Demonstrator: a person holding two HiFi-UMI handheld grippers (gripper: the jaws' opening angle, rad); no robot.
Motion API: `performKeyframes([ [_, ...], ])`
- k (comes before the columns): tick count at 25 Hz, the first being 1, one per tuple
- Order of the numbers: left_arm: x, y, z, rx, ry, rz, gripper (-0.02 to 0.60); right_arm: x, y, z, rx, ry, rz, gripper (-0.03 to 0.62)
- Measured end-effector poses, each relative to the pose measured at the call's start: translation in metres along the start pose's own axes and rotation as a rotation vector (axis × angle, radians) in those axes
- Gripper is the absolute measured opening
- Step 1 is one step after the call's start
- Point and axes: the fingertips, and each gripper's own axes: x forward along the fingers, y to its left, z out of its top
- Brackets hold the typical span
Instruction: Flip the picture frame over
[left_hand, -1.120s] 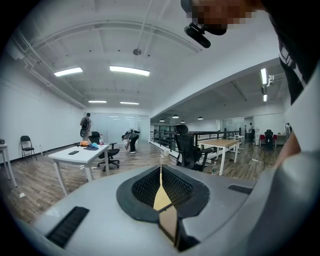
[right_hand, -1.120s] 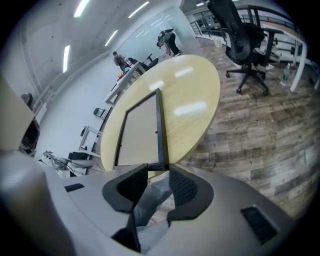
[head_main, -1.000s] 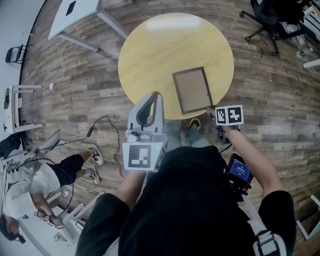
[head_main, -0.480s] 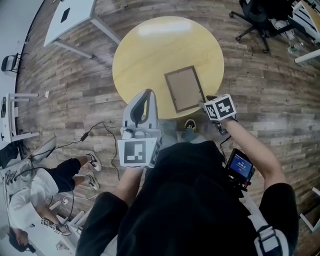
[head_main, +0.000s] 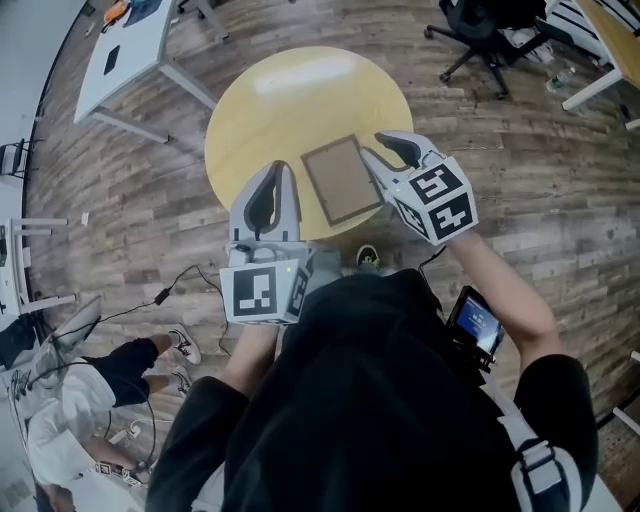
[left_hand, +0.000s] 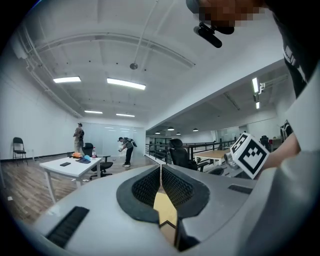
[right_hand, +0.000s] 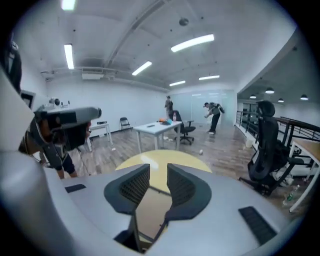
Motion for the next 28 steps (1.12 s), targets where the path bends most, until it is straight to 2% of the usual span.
performKeyframes([
  [1,0.000,-0.003,0.004,0.000,-0.012,-0.005,0.031,-0.013,0.000,0.021,-0.003,-0.079,-0.016,0.101],
  [3,-0.001,-0.008,0.013,-0.004,-0.032,-0.010,0.031,-0.049,0.001,0.068,-0.002,-0.305,-0.044,0.038],
  [5,-0.002,-0.013,0.020,-0.009,-0.040,-0.014,0.031,-0.092,0.008,0.108,-0.018,-0.541,-0.059,0.025],
  [6,-0.003,-0.015,0.022,-0.012,-0.040,-0.013,0.031,-0.107,0.013,0.119,-0.039,-0.605,-0.064,0.021],
  [7,-0.004,-0.017,0.024,-0.014,-0.039,-0.015,0.031,-0.115,0.017,0.123,-0.060,-0.626,-0.065,0.018],
  [13,-0.002,-0.032,0.024,-0.016,-0.045,-0.050,0.031,-0.106,0.010,0.084,-0.063,-0.513,-0.081,0.018],
  [28,0.013,-0.024,0.024,-0.009,-0.053,-0.043,0.031,-0.093,0.002,0.086,-0.112,-0.501,-0.052,0.018],
])
